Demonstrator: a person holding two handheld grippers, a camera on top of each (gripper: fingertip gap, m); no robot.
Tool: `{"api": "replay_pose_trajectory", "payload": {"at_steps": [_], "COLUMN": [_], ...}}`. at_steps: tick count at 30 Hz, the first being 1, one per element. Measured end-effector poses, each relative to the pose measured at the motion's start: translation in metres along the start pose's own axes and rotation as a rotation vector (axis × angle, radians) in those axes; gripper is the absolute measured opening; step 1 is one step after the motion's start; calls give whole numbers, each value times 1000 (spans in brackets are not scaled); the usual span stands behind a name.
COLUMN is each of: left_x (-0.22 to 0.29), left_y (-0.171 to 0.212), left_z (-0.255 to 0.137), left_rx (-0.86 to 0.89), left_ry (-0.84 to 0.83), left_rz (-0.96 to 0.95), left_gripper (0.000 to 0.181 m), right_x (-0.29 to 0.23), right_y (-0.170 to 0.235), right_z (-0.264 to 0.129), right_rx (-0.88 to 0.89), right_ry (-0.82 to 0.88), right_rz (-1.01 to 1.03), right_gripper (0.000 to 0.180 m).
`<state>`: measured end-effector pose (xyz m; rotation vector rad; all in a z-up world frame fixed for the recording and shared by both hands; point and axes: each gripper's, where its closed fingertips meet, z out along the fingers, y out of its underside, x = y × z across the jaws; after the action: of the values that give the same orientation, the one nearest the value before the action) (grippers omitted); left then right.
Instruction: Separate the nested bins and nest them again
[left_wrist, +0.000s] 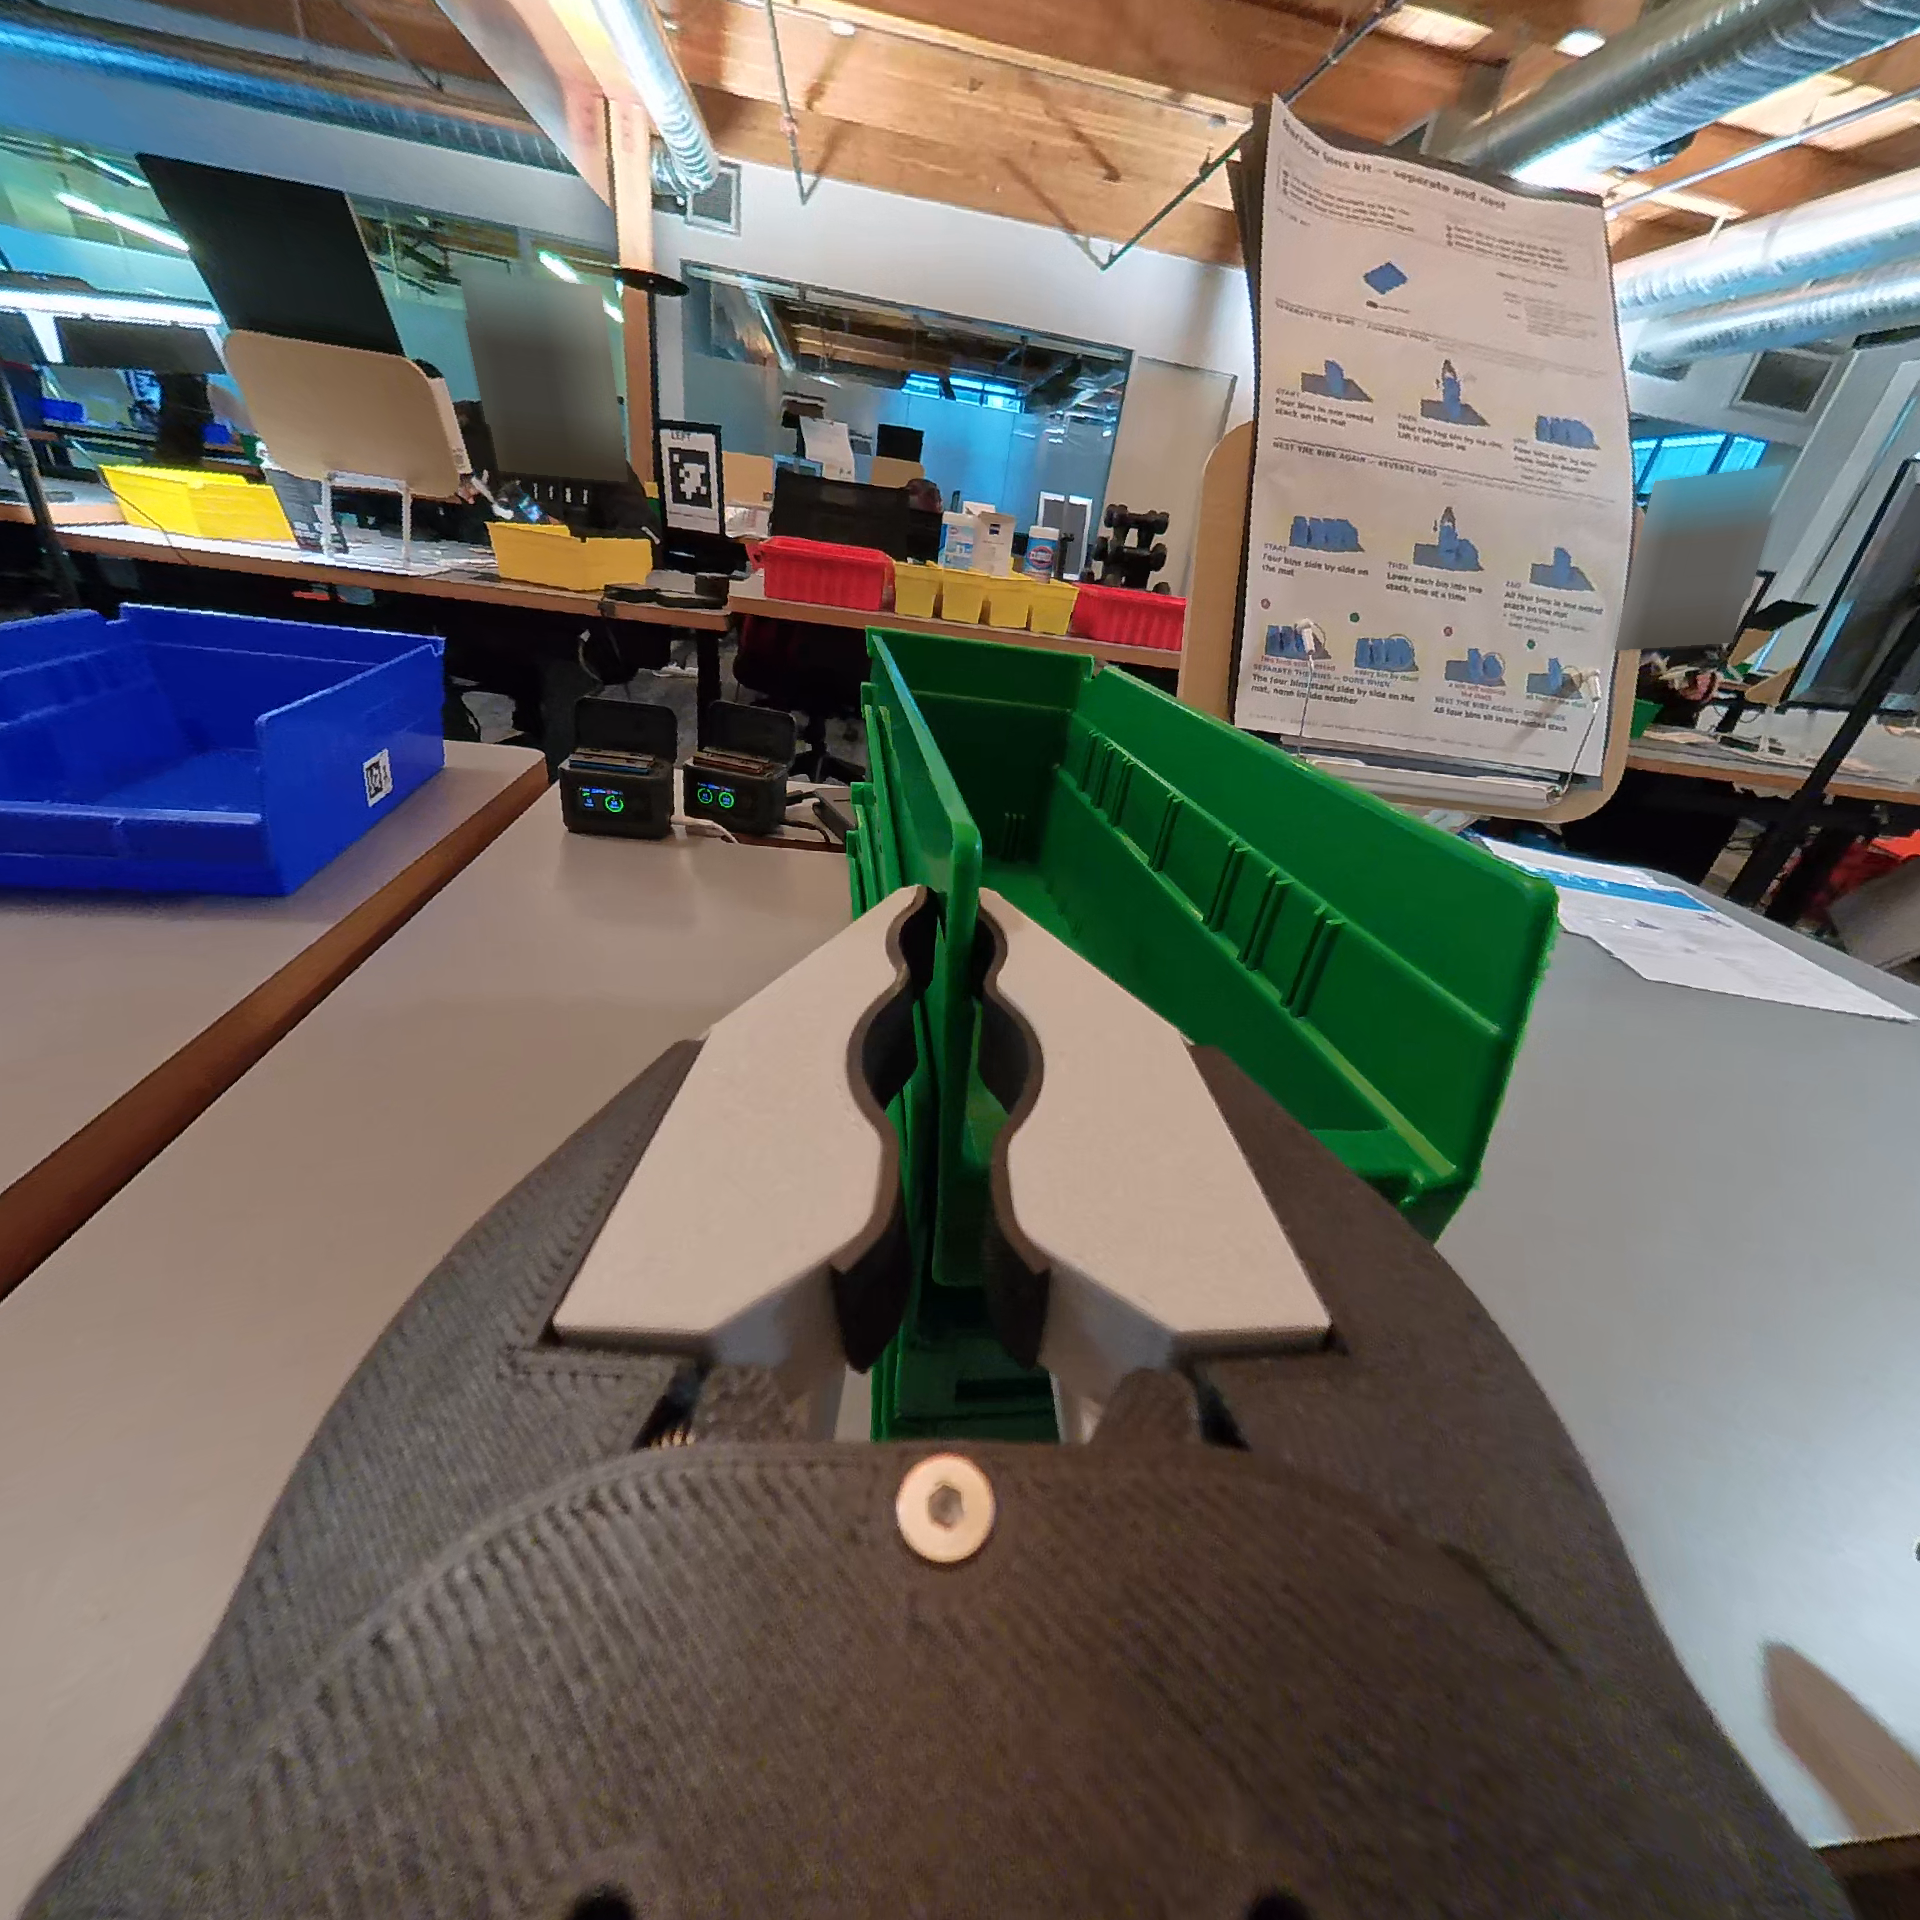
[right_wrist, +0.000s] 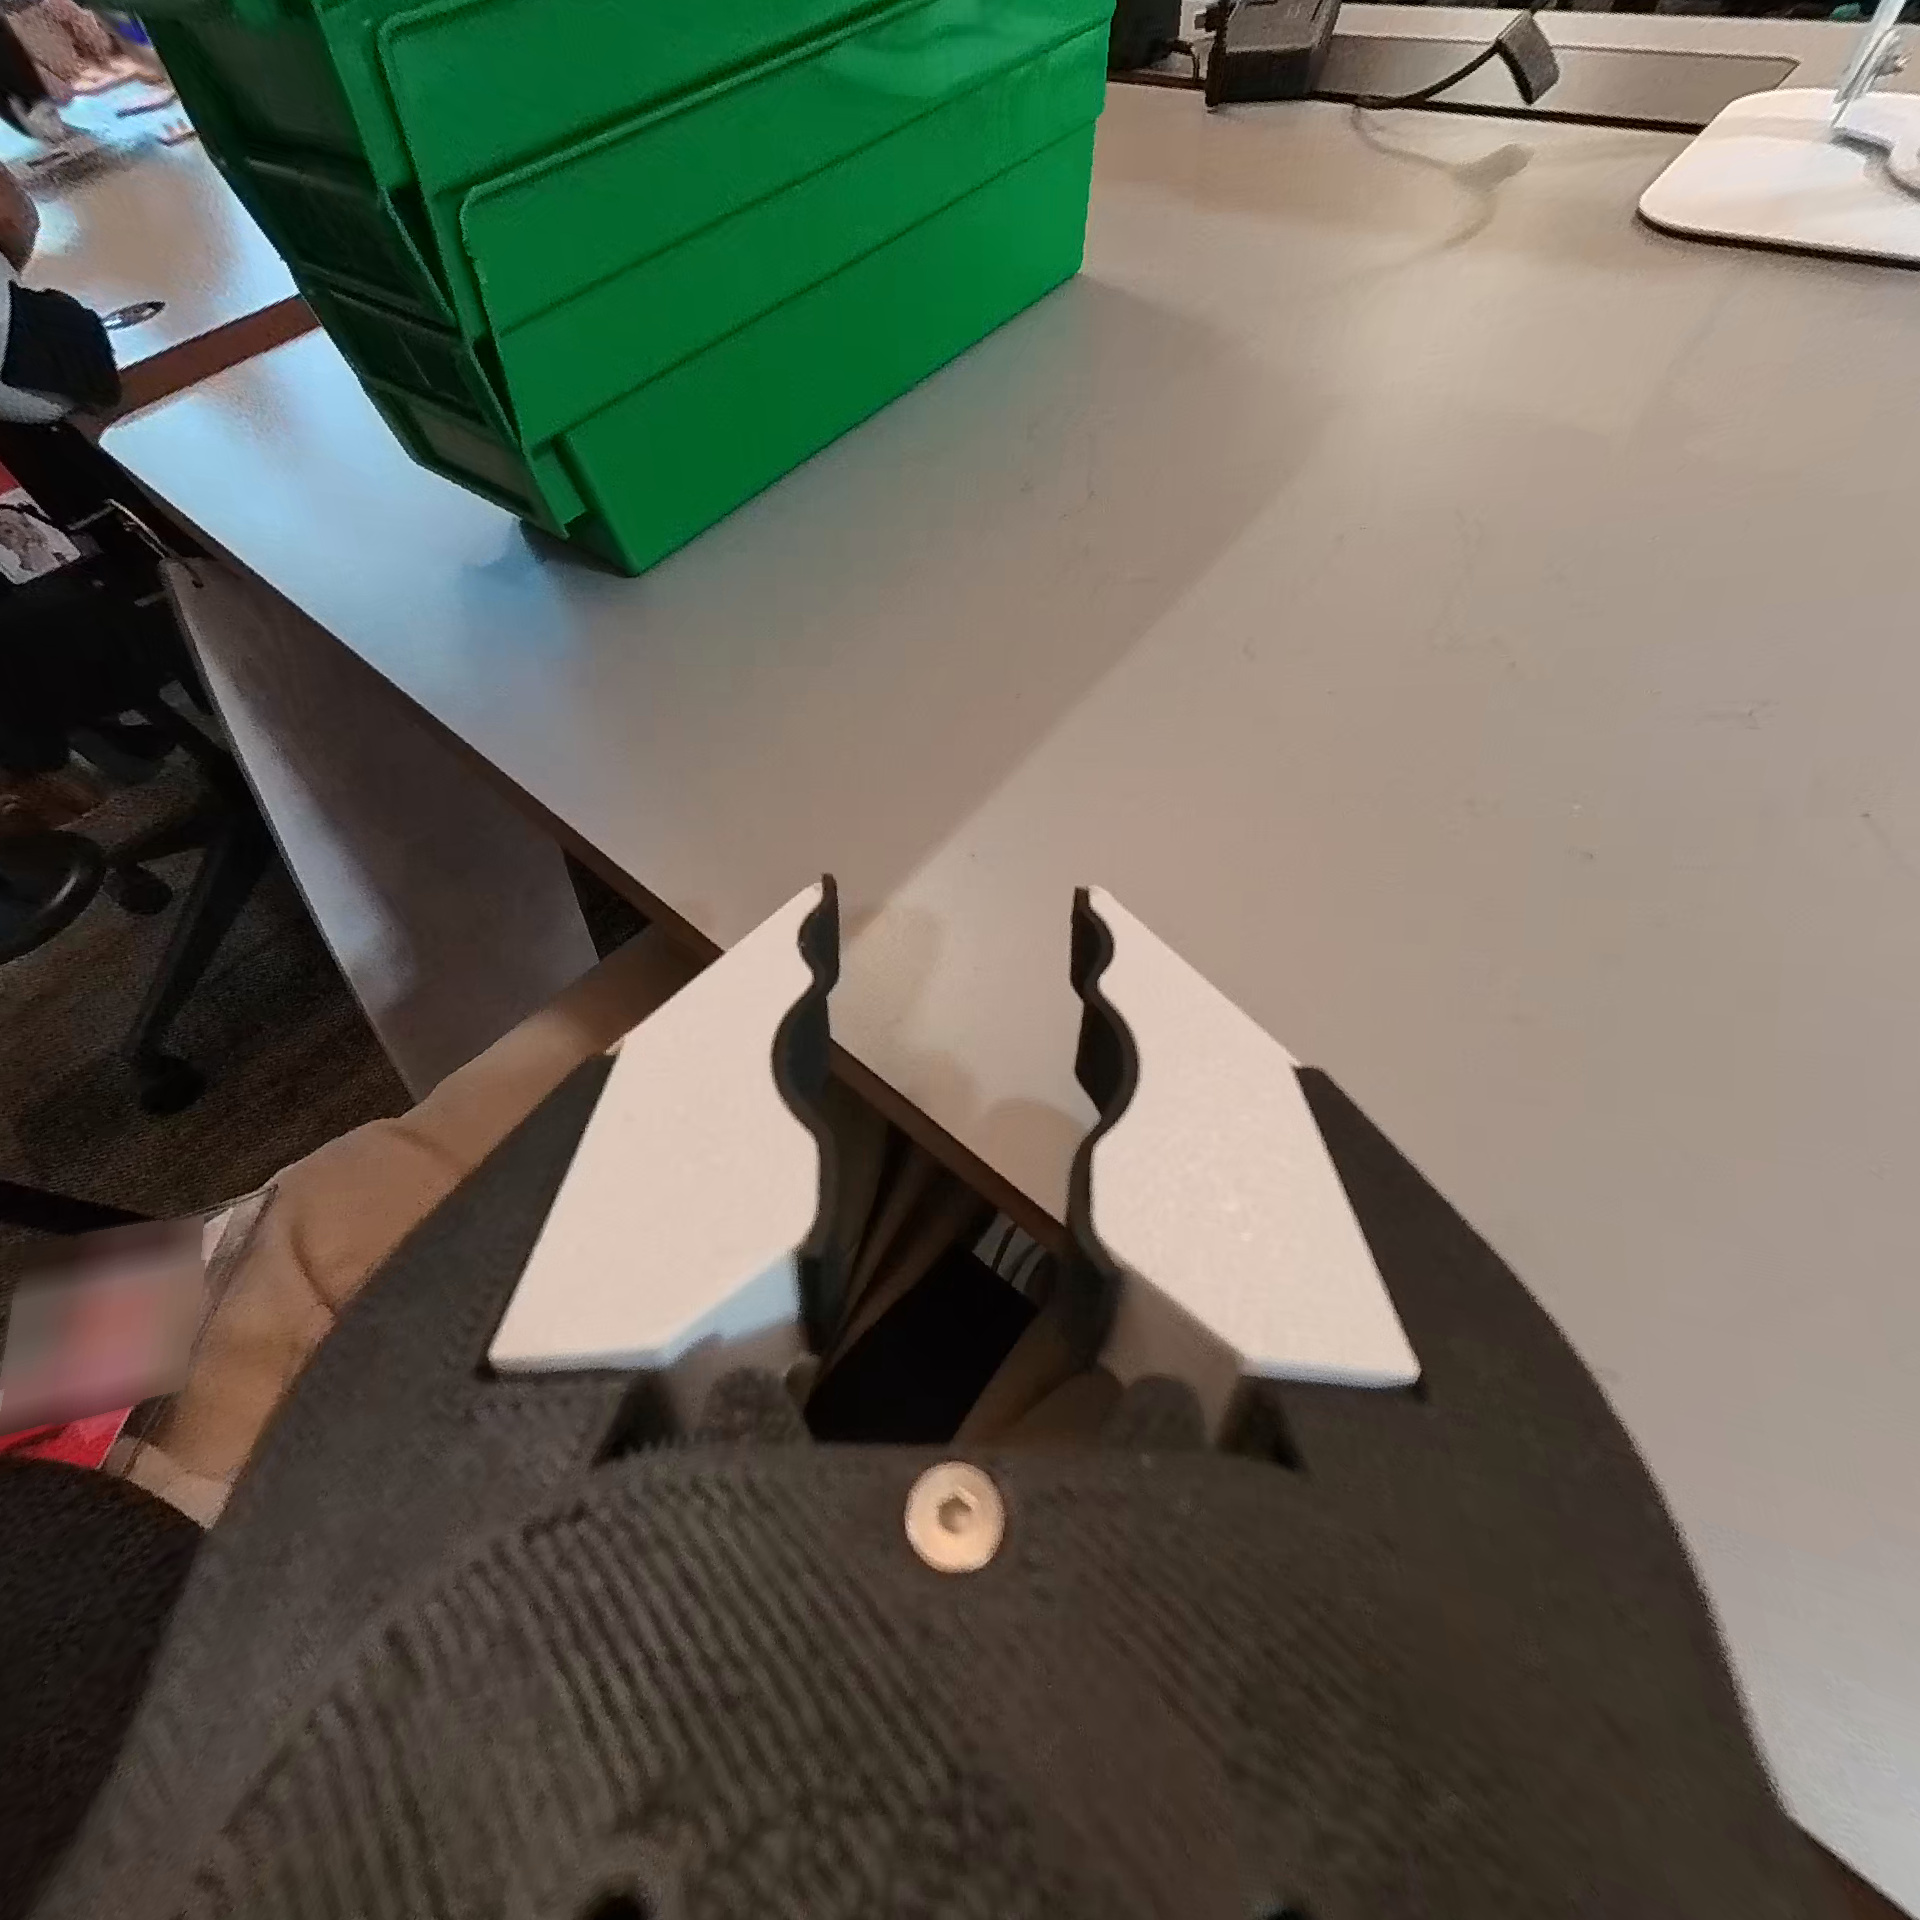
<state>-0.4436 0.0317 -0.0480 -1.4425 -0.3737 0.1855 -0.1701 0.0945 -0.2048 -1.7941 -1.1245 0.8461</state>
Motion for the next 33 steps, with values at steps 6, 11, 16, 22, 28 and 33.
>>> {"api": "replay_pose_trajectory", "payload": {"at_steps": [6, 11, 16, 22, 28, 33], "left_x": [-2, -1, 4, 19, 46, 89], "left_y": [-2, -5, -33, -61, -86, -97], "left_z": [-3, -6, -14, -27, -42, -59], "left_rx": [26, 55, 154, 228, 312, 387], "left_ry": [0, -7, 2, 38, 72, 109], "left_rz": [-58, -93, 0, -26, -42, -50], "left_gripper": [0, 0, 0, 0, 0, 0], "right_x": [1, 1, 1, 1, -12, -53], "right_y": [0, 0, 0, -3, -41, -94], "right_z": [0, 0, 1, 0, -20, -63], "right_rx": [0, -1, -1, 11, 221, 494], "right_ry": [-1, -3, -6, 1, 46, 26], "right_rz": [2, 3, 7, 4, -161, -224], "right_gripper": [44, 44, 44, 43, 43, 34]}}
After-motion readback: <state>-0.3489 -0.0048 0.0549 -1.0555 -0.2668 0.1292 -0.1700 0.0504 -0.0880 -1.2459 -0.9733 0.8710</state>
